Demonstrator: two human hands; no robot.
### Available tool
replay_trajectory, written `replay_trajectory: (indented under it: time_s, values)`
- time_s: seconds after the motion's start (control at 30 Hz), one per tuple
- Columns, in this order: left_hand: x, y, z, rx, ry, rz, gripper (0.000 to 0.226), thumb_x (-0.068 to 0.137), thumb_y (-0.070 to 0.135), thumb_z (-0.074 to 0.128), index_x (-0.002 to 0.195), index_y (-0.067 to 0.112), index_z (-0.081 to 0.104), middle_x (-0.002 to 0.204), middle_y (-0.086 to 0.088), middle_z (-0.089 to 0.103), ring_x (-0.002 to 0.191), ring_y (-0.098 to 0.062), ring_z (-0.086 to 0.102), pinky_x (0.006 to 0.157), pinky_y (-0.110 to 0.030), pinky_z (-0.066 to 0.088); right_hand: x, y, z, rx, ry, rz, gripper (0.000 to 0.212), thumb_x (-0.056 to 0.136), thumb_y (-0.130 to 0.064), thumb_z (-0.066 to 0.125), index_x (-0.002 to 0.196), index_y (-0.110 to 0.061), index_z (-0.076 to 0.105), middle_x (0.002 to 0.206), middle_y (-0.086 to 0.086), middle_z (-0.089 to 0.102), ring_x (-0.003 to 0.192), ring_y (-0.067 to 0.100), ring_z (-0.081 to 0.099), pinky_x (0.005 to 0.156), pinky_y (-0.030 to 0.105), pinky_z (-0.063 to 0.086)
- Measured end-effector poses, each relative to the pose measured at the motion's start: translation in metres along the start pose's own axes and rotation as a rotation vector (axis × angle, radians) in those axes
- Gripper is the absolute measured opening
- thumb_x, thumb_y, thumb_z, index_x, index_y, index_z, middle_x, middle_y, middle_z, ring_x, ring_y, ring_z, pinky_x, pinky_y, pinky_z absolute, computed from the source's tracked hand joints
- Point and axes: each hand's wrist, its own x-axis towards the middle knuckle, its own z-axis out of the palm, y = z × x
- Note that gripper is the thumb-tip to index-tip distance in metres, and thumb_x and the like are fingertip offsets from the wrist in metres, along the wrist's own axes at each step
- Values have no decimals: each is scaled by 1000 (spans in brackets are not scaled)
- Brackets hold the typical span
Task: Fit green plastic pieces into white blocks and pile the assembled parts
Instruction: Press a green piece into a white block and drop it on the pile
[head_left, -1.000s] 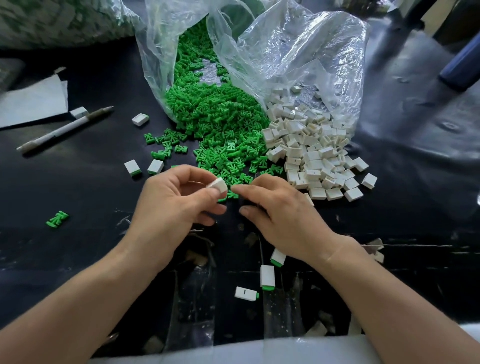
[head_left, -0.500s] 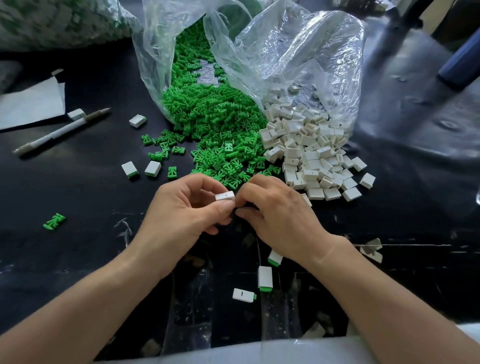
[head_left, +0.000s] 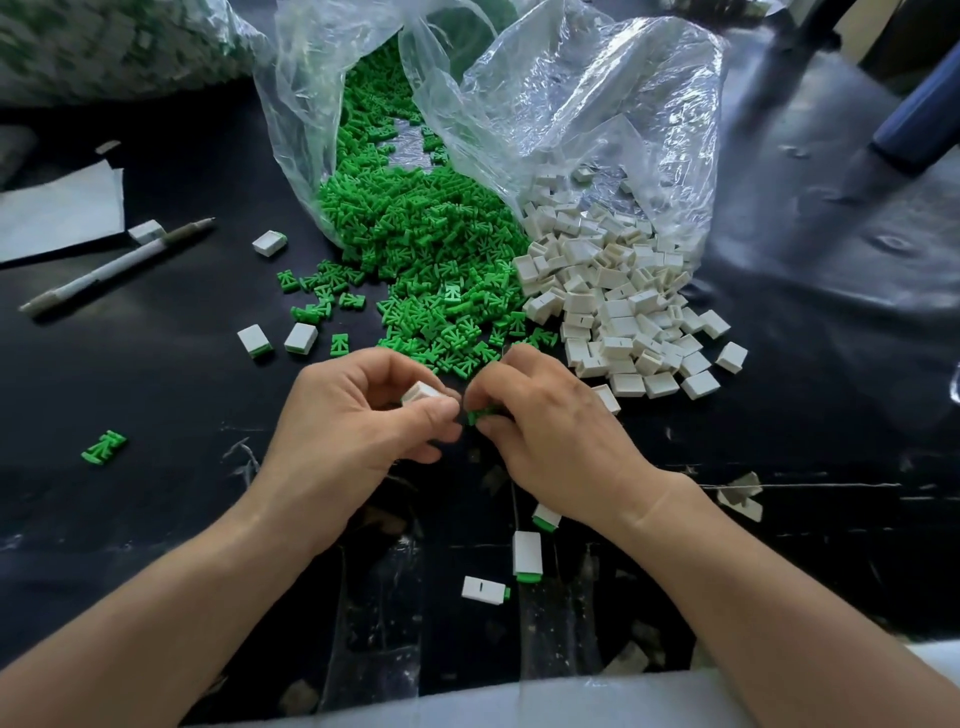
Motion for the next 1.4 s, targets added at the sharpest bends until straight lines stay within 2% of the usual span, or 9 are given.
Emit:
replay_trajectory:
  time_s: [0.17, 0.3, 0.43, 0.57, 0.7, 0.9, 1.03, 1.27, 1.4]
  values:
    - [-1, 2, 2, -11, 4, 36, 14, 55, 19, 72, 67, 14, 67, 55, -2, 65, 51, -11, 63, 45, -16, 49, -1, 5, -4, 153, 76, 49, 16, 85, -6, 58, 100, -12, 62, 87, -5, 51, 79, 9, 48, 75, 20, 38]
    - [-2, 2, 2, 1, -17, 42, 18, 66, 18, 68, 83, 24, 70, 75, -1, 73, 63, -10, 68, 54, -16, 51, -3, 9, -11, 405, 199, 139, 17, 83, -7, 64, 91, -22, 66, 71, -14, 53, 65, -3, 51, 65, 8, 39]
    - [-2, 0, 2, 33, -53, 33, 25, 74, 1, 68, 86, 23, 69, 75, -3, 72, 62, -9, 68, 53, -15, 51, -3, 8, -13, 685, 225, 205, 25, 80, -5, 68, 76, -27, 56, 70, -5, 61, 68, 12, 62, 68, 31, 53]
    - [-2, 0, 2, 70, -81, 22, 20, 69, 2, 73, 81, 15, 64, 60, -3, 68, 53, -13, 65, 47, -20, 51, -3, 4, -16, 826, 234, 153, 25, 77, -1, 69, 73, -23, 60, 66, -10, 61, 62, 2, 57, 61, 15, 47]
    - [-2, -1, 1, 112, -58, 33, 19, 67, 4, 75, 66, 19, 65, 57, -4, 67, 52, -14, 64, 48, -23, 51, -5, 1, -19, 1051, 209, 178, 20, 80, 4, 62, 77, -16, 62, 64, -7, 64, 61, 7, 62, 58, 18, 52]
    - [-3, -1, 1, 120, -112, 24, 6, 65, 11, 76, 66, 14, 71, 58, -3, 66, 54, -12, 62, 48, -20, 49, -6, -3, -17, 1031, 137, 168, 20, 80, 3, 63, 77, -16, 61, 62, -7, 64, 59, 7, 63, 58, 19, 53]
    - [-4, 1, 3, 88, -100, 11, 22, 53, 29, 71, 68, 13, 71, 56, -5, 66, 50, -10, 60, 47, -18, 48, -6, -3, -16, 1003, 119, 165, 20, 80, 4, 63, 77, -15, 60, 61, -5, 63, 59, 7, 62, 59, 20, 53]
    - [-4, 0, 0, 158, -132, 22, 26, 52, 39, 71, 73, 23, 74, 56, -4, 66, 49, -8, 58, 47, -21, 48, -6, -4, -14, 946, 91, 142, 21, 80, 3, 64, 77, -17, 61, 66, -4, 62, 58, 6, 59, 57, 18, 50]
    - [-4, -1, 0, 182, -138, 36, 29, 53, 44, 69, 77, 28, 74, 60, -5, 68, 51, -7, 58, 51, -22, 49, -7, -1, -13, 853, 80, 119, 23, 80, 2, 65, 77, -20, 61, 67, -3, 62, 60, 11, 60, 60, 24, 55]
